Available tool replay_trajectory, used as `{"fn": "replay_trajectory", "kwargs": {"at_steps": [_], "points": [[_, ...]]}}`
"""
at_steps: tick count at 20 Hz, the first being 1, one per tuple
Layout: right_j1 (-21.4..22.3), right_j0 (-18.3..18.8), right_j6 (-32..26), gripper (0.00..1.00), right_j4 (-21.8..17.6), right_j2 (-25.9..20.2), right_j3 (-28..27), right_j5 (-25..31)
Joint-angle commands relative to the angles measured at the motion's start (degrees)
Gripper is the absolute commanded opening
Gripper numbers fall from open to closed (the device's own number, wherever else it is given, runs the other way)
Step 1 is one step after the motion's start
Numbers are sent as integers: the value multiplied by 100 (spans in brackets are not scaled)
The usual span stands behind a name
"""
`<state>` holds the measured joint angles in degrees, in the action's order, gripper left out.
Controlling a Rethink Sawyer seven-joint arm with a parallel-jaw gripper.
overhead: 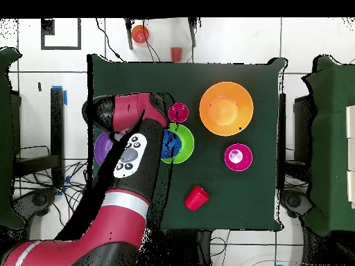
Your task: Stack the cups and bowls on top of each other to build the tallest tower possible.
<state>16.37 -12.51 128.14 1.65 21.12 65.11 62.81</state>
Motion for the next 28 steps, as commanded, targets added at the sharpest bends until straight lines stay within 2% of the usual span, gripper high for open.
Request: {"fn": "replay_trajectory", "kwargs": {"at_steps": [1, 8, 14, 23, 28], "points": [[643, -12, 350, 0, 74, -521, 1210, -473], [658, 65, 266, 0, 3, -613, 1334, -524], [728, 255, -13, 0, -200, -676, 1831, -1141], [893, 21, 205, 0, -214, -645, 2265, -1450], [951, 53, 103, 0, -249, -648, 2349, -1546]]}}
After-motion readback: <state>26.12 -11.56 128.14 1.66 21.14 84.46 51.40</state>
